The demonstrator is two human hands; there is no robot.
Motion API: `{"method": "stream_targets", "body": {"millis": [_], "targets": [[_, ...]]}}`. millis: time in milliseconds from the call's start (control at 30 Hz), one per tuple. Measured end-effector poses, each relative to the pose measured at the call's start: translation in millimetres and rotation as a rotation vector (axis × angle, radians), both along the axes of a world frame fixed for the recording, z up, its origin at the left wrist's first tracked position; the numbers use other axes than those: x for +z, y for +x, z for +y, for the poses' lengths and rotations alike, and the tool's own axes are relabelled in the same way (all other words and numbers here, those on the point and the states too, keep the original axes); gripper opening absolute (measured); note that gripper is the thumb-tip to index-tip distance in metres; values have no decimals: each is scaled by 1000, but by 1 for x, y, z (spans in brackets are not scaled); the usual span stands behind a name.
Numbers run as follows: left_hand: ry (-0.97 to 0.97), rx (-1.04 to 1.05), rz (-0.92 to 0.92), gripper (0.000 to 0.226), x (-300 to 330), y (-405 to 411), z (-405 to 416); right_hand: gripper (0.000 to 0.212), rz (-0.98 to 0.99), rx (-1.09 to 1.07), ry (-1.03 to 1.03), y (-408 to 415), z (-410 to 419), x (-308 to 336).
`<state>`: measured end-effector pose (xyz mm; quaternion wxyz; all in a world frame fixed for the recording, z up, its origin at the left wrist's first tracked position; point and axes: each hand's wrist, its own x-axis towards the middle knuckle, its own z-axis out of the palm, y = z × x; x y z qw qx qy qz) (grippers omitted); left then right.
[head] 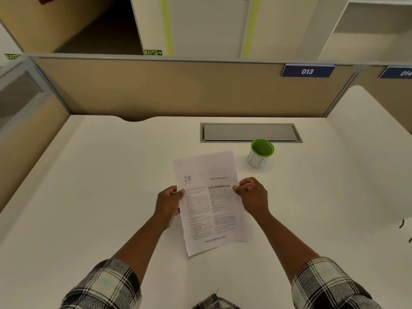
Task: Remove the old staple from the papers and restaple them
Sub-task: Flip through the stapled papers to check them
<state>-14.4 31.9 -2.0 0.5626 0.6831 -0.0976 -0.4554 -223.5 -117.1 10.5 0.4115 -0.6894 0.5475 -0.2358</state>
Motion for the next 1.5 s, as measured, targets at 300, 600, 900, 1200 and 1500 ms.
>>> {"method": "stream_targets", "body": {"millis": [300, 600, 900, 1200, 1500], "targets": [[-33, 20, -25, 13, 9, -2, 0, 13, -36, 23, -112, 2, 13, 18], [-13, 125, 19, 14, 16, 2, -6, 12, -243, 358, -198, -2, 41, 17], [-34, 105, 7, 15, 17, 5, -7, 16, -48, 423, -439, -1, 59, 15], [0, 107, -21, 13, 21, 3, -12, 12, -53, 374, -578, 13, 72, 32], [-159, 3, 23, 28, 28, 0, -7, 19, 118, 638, -976, 51, 114, 60]]}}
